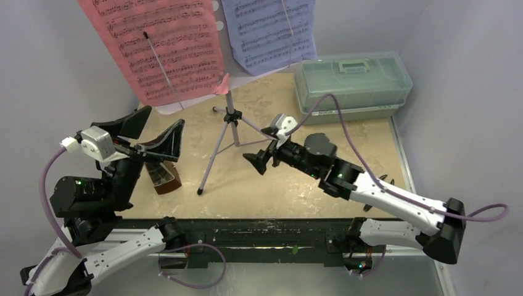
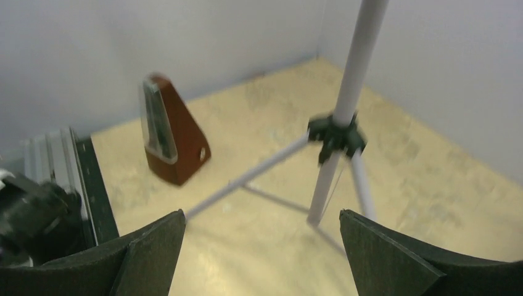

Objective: Set up the instrument practice props

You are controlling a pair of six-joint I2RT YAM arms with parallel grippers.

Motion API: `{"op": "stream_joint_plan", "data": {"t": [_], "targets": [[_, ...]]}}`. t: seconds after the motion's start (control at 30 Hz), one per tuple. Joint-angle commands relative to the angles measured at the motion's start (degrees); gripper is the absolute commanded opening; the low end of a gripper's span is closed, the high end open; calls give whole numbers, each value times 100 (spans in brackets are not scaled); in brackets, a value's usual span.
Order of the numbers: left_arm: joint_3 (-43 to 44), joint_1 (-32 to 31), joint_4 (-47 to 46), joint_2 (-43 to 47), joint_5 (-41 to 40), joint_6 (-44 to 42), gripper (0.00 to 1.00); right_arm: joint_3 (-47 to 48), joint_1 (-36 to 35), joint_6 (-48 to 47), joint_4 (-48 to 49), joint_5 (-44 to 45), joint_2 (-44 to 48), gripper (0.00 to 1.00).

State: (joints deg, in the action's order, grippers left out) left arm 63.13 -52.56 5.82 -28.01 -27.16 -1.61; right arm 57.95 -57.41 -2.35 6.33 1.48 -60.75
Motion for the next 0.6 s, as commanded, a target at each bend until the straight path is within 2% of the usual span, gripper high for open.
{"op": "stream_joint_plan", "data": {"t": [0.0, 0.2, 0.4, 0.43, 0.5, 0.57], "targets": [[205, -18, 367, 114, 272, 101, 97, -647, 6, 648, 998, 15, -618, 99], [286, -18, 729, 178, 233, 82, 97, -948, -270, 2016, 2867, 327, -1987, 99], [346, -18, 921, 388, 243, 117, 97, 231, -745, 2616, 2311, 1179, -3711, 95], [378, -18, 969, 411, 236, 117, 97, 339, -802, 2695, 2326, 1244, -3882, 90], [473, -18, 1120, 419, 206, 117, 97, 579, -869, 2842, 2220, 1276, -4212, 71], [469, -18, 1181, 450, 185, 117, 97, 775, -905, 2993, 2126, 1264, -4530, 66]]}}
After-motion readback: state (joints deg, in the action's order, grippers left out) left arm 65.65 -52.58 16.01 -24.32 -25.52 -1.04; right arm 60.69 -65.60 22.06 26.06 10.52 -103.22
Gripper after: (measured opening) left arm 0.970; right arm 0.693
